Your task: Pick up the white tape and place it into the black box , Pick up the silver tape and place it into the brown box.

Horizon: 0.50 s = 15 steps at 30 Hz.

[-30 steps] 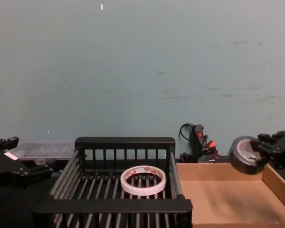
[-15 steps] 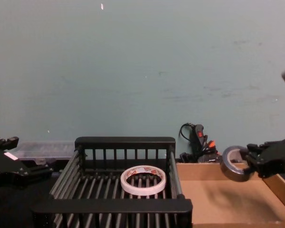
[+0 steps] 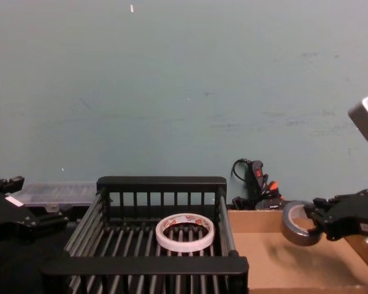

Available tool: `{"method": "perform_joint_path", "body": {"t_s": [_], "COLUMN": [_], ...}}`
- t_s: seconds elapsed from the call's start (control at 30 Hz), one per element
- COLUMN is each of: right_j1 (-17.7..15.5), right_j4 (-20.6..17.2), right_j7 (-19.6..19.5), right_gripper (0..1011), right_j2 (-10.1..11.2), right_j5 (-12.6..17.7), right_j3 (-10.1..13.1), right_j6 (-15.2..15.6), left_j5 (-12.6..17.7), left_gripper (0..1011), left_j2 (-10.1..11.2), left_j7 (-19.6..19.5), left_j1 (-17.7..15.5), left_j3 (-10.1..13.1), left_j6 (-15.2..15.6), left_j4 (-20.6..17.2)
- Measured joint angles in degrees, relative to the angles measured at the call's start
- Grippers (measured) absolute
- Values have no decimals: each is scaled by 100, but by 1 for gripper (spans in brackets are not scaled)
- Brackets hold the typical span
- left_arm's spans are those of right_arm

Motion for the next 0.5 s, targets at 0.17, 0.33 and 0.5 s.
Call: {"method": "perform_joint_path", "body": {"t_s": [0.17,0.33,0.5], "right_j1": [-3,-9,-14], "right_j4": [-19,-32,-42], "right_j7": [1,3,3], "right_gripper": [158,227,384], "right_j2": [13,19,25], "right_j5": [3,10,21], "right_j3": [0,-1,-3], "right_j6": [0,-1,-3], "left_j5": [0,0,0], "left_gripper": [1001,1001,1001], "left_j2": [0,0,0], "left_j7": [0,0,0], "left_j1": [0,0,0], "left_j3": [0,0,0], "left_j6": [0,0,0], "left_j4": [0,0,0]}}
